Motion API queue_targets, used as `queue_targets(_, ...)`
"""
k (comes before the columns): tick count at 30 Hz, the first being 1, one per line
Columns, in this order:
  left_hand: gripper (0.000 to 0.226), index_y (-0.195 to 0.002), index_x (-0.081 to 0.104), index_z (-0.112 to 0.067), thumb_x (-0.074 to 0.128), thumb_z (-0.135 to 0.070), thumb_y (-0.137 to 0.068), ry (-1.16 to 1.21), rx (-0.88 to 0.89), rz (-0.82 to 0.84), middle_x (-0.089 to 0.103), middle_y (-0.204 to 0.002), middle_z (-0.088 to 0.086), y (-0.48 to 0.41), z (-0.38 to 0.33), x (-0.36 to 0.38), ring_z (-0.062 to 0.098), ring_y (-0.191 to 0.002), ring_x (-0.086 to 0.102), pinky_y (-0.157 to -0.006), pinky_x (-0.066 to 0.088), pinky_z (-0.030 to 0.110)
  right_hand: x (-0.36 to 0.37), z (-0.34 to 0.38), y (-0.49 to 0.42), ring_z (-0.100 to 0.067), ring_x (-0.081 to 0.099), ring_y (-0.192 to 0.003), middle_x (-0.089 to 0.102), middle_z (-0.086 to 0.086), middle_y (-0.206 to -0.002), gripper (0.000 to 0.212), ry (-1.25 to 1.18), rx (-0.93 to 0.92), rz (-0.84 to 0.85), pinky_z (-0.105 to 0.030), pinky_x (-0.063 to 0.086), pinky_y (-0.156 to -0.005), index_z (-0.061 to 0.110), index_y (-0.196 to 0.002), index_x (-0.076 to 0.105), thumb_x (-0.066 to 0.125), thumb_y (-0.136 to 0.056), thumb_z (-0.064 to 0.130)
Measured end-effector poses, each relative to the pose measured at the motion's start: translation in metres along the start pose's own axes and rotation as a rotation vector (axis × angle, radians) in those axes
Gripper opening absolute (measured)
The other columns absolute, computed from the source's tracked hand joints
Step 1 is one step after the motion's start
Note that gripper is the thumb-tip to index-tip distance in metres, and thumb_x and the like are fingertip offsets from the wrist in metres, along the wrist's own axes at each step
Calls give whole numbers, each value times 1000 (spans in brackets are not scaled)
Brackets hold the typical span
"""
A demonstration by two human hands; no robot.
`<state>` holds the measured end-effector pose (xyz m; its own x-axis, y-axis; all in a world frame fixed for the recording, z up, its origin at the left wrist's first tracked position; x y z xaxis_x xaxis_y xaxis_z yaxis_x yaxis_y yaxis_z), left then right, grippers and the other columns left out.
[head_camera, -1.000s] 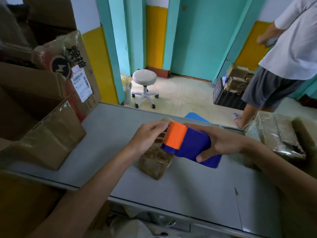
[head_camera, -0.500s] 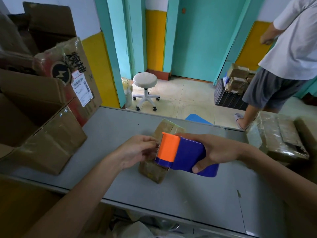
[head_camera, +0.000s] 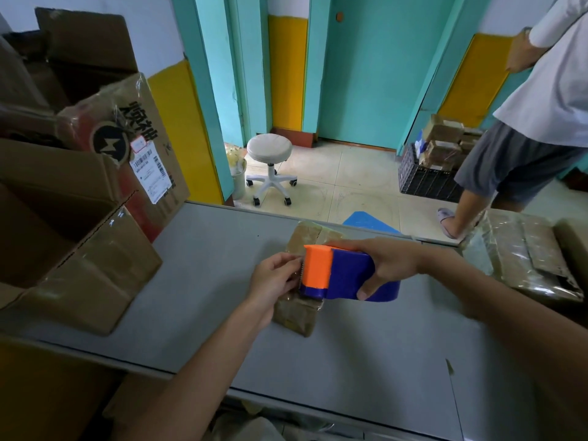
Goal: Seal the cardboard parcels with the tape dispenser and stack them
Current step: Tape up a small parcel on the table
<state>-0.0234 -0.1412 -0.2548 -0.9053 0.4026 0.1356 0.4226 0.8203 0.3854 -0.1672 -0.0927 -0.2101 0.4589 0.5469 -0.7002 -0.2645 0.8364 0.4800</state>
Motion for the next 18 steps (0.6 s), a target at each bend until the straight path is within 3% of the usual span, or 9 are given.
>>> queue_targets(2, 7, -93, 63, -11, 55, -11, -92, 69, -21, -17, 68, -92, 6, 0, -1, 7, 11, -82, 65, -71, 55, 19, -11, -1, 0, -9, 53, -108, 52, 20, -117, 88, 57, 19, 4, -40, 48, -94, 45, -138, 25, 80, -72, 27)
queue_targets(5, 9, -91, 64, -12, 55, -14, -93, 110, -21, -55, 69, -88, 5, 0, -5, 17, 12, -79, 66, -82, 53, 30, -27, -1, 3, -16, 52, -113, 51, 15, -124, 93, 133, 60, 23, -44, 46, -96, 45, -142, 20, 80, -73, 28)
queue_targets(7, 13, -84, 64, -14, 55, -18, -93, 48, 49, -96, 68, -83, 4, 4, -21, 17, 13, -77, 64, -79, 53, 33, -33, 6, 13, -12, 55, -108, 53, 21, -116, 88, 100, 33, 37, -42, 48, -94, 45, -139, 24, 80, -73, 26)
queue_targets(10, 17, -79, 62, -21, 54, -19, -93, -167, 270, -154, 66, -79, -2, 17, -61, 9, 8, -75, 61, -66, 49, 18, -35, 26, 32, -4, 60, -100, 59, 25, -106, 71, -61, -52, 45, -28, 53, -84, 49, -124, 37, 80, -72, 25)
queue_targets(14, 18, -74, 60, -22, 57, -16, -92, -464, 418, -251, 60, -70, -9, 29, -87, -5, 0, -66, 55, -54, 41, 6, -19, 39, 41, -14, 63, -101, 64, 13, -109, 59, -252, -117, 40, -33, 55, -82, 50, -113, 47, 78, -67, 31)
queue_targets(18, 22, -68, 60, -21, 60, -13, -89, -533, 350, -222, 61, -66, -6, 29, -57, -12, 10, -66, 59, -64, 47, 22, 8, 36, 38, -15, 64, -99, 65, 9, -109, 61, -277, -110, 73, -38, 54, -86, 38, -120, 48, 78, -68, 25)
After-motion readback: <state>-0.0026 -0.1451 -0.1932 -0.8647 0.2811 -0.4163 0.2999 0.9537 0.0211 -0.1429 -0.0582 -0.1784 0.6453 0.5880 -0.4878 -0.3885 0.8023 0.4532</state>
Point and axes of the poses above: each hand's wrist, its own y-axis away from the middle knuckle, its own x-axis out of the palm, z = x × y, the point moved 10 cm from there along -y, towards the middle knuckle
